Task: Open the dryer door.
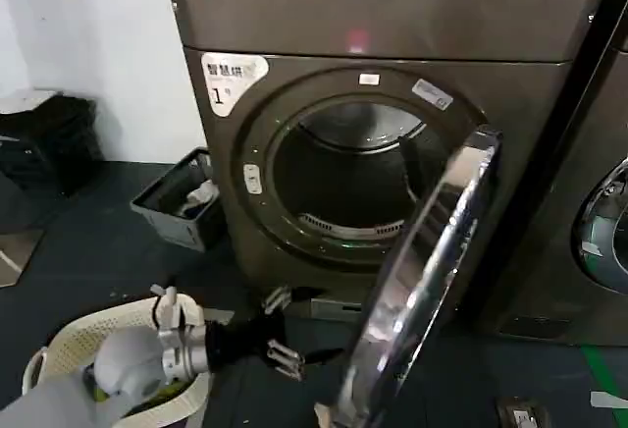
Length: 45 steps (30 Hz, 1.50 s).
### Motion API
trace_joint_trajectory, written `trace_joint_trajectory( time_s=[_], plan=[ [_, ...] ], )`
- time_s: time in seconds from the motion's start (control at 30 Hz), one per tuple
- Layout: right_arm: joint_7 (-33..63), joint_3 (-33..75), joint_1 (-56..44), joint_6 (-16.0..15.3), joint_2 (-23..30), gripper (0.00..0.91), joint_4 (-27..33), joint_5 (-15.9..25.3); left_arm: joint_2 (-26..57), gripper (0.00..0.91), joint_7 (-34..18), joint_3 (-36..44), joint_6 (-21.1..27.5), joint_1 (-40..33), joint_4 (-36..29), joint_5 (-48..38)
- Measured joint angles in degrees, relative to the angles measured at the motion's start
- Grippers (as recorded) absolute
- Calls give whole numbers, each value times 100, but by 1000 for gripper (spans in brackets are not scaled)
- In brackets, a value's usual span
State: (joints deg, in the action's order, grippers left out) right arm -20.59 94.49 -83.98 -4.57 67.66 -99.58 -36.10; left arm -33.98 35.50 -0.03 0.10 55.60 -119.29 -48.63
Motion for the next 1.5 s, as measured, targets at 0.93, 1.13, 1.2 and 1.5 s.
trace_joint_trajectory(
  time_s=[0.93, 1.13, 1.2, 1.5],
  plan=[
    [829, 1325, -277, -346, -213, 907, 455, 1026, -647, 907, -238, 2636, -26, -2547, 868, -206],
    [849, 1775, -426, -402, -307, 907, 456, 1042, -988, 907, -253, 3146, -37, -3157, 1228, -287],
    [861, 1934, -483, -413, -319, 907, 451, 1054, -1130, 907, -266, 3277, -38, -3332, 1338, -293],
    [872, 2401, -597, -487, -323, 907, 490, 1082, -1734, 907, -335, 3744, -37, -3842, 1748, -307]
  ],
)
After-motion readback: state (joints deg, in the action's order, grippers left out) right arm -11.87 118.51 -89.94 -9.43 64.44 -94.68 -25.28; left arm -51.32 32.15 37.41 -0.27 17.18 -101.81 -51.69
